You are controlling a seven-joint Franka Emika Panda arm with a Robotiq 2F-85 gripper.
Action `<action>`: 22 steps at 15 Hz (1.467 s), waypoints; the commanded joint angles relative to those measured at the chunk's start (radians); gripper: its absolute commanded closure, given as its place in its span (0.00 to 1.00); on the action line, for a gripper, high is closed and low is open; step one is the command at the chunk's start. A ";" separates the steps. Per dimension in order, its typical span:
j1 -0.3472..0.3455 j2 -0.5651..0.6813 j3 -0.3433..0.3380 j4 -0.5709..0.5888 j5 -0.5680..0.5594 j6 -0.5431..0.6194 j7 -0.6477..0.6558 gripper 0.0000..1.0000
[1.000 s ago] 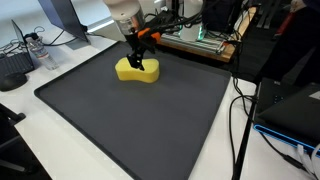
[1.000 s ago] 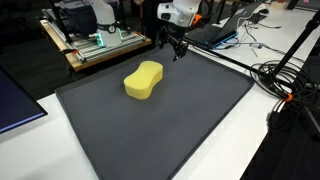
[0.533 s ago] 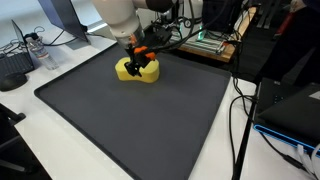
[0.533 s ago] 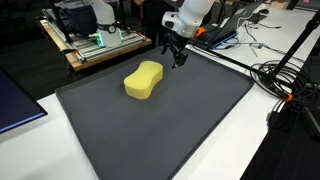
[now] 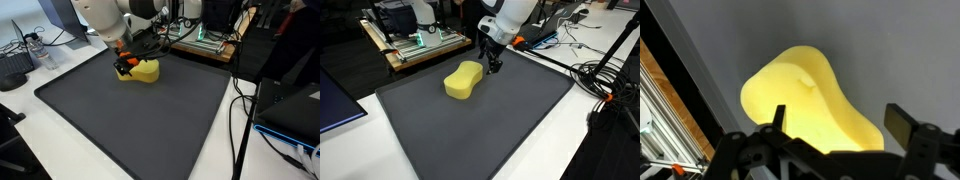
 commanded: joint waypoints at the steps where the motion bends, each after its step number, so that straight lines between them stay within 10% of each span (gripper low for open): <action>1: -0.011 0.029 -0.018 0.049 -0.018 -0.031 0.052 0.00; 11: -0.026 0.045 -0.067 0.079 -0.050 -0.021 0.197 0.00; 22: 0.007 -0.062 0.053 -0.114 -0.057 0.030 -0.032 0.00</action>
